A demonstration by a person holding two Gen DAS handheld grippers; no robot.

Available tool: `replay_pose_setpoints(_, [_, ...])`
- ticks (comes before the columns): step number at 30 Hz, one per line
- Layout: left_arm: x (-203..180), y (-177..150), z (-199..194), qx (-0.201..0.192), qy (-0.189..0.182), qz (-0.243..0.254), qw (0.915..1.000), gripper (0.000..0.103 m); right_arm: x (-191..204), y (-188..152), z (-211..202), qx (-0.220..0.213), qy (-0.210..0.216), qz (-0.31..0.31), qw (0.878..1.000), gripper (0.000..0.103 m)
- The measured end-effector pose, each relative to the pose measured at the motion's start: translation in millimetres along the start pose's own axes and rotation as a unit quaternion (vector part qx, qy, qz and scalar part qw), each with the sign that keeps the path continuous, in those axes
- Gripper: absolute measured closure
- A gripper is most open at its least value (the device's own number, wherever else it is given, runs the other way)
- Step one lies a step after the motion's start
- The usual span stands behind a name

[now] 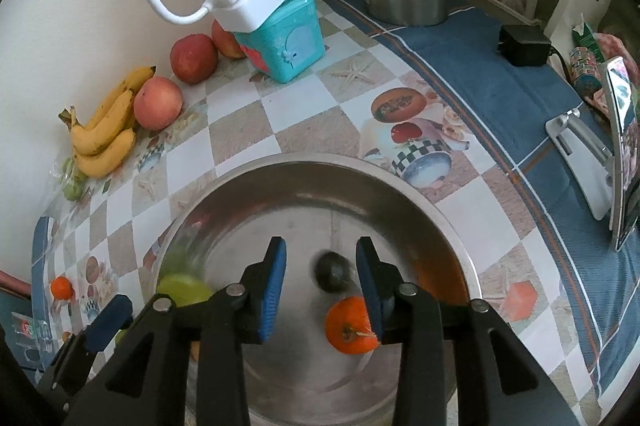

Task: Organize fruits
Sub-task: 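Open the right tool to drop the cherry while the left tool drops the mango into the bowl, then withdraw both open tools from the bowl toward the remaining fruits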

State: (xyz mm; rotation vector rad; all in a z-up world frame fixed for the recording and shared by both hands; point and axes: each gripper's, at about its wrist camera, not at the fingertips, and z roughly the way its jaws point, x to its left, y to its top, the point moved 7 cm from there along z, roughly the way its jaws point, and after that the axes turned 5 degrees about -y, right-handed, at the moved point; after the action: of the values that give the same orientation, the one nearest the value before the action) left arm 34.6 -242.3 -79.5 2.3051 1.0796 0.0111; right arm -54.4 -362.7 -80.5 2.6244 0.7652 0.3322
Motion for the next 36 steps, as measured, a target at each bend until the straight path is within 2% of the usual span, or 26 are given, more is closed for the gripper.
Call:
replay_pose_setpoints(4, [13,4,-5,-0.005,0.016,-0.015,0.9997,0.04,0,3,-6,-0.008,-0.002,-0.001,1.0,0.065])
replay_pose_setpoints(9, [45,6,-15,-0.006,0.061,-0.058,0.9964,0.035,-1,3,-9,-0.01,-0.01,-0.006,1.0,0.049])
replay_pose_setpoints(14, [93,-1,-24,0.022,0.128,-0.122,0.9839,0.034,4,-1,-10,-0.006,-0.018,-0.018,1.0,0.048])
replay_pose_setpoints(16, [109,-3,-31,0.021,0.143,-0.139,0.9798,0.034,11,-4,-10,0.0,-0.014,-0.023,1.0,0.048])
replay_pose_setpoints(19, [122,-5,-40,0.014,0.148,-0.158,0.9762,0.034,26,-10,-12,0.006,0.005,-0.036,0.999,0.048])
replay_pose_setpoints(22, [132,-4,-47,0.009,0.154,-0.169,0.9736,0.033,43,-15,-17,0.004,0.006,-0.065,0.998,0.048])
replay_pose_setpoints(28, [142,-2,-57,0.002,0.157,-0.179,0.9712,0.025,63,-20,-26,-0.002,0.01,-0.097,0.995,0.048])
replay_pose_setpoints(30, [144,-4,-57,0.005,0.158,-0.184,0.9701,0.015,66,-22,-28,-0.003,0.007,-0.103,0.995,0.047])
replay_pose_setpoints(31, [145,-5,-56,0.007,0.158,-0.186,0.9696,0.011,66,-21,-29,-0.004,0.007,-0.105,0.994,0.043])
replay_pose_setpoints(32, [147,-6,-56,0.009,0.16,-0.189,0.9689,0.001,67,-21,-29,-0.006,0.006,-0.107,0.994,0.038])
replay_pose_setpoints(33, [148,-7,-55,0.008,0.163,-0.19,0.968,0.0,67,-21,-29,-0.006,0.004,-0.108,0.994,0.035])
replay_pose_setpoints(35, [149,-9,-55,0.013,0.174,-0.188,0.9666,0.0,67,-22,-28,-0.008,0.0,-0.111,0.994,0.021])
replay_pose_setpoints(36, [150,-10,-54,0.015,0.178,-0.185,0.9662,0.0,67,-22,-28,-0.01,-0.001,-0.112,0.994,0.017])
